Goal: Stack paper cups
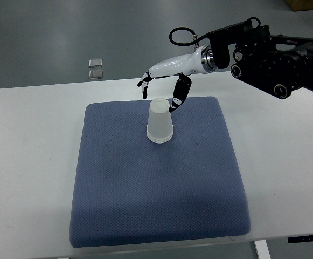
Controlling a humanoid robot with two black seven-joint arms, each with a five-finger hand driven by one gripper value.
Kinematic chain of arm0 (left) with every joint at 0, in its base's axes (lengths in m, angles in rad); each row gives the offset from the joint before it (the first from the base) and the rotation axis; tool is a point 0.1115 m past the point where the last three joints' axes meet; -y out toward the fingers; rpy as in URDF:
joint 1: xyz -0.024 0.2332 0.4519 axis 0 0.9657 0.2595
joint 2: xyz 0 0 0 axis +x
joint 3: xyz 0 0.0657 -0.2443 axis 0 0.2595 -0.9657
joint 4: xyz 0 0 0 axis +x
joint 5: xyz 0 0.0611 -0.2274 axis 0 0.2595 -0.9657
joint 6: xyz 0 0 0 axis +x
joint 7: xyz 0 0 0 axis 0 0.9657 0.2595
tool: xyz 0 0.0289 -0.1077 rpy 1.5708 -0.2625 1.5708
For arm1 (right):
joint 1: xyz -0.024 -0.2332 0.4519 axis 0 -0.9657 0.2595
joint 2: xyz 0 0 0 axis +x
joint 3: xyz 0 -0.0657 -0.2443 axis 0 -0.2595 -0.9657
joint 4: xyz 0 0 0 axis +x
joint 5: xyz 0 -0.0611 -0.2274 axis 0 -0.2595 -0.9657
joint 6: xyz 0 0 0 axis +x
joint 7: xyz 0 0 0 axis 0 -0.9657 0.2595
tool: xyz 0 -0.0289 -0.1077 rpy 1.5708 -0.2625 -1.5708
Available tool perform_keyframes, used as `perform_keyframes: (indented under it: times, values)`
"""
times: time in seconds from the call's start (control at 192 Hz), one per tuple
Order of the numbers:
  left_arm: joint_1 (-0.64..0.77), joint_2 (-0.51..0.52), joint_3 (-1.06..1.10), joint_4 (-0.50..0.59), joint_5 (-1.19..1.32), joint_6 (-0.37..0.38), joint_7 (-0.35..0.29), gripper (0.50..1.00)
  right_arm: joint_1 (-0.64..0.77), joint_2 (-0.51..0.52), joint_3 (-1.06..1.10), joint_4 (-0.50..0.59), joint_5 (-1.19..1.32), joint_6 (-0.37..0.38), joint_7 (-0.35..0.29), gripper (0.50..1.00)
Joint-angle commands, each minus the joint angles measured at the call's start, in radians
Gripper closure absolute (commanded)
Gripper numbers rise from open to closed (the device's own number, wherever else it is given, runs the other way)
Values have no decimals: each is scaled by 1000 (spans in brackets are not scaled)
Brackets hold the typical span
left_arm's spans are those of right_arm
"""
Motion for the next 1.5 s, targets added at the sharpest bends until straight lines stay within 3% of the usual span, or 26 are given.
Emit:
perform_keyframes:
  times: [0.0,0.146,0.313,0.522,0.872,1.18,1.493]
  values:
    - [0,0,0,0,0,0,0,500,0,-2,3,0,9,-1,0,587]
    - [0,0,0,0,0,0,0,500,0,-18,46,-12,38,-4,0,587]
    - [0,0,0,0,0,0,0,500,-89,-22,186,-136,270,-9,-18,589]
    - [0,0,0,0,0,0,0,500,-236,-31,302,-210,543,-167,-110,589]
    - [0,0,0,0,0,-2,0,500,-387,-38,328,-239,991,-314,-152,587]
    - [0,0,0,0,0,0,0,500,-489,-38,371,-255,1318,-325,-140,585]
    - [0,0,0,0,0,0,0,500,-586,-25,480,-253,1331,-317,-140,585]
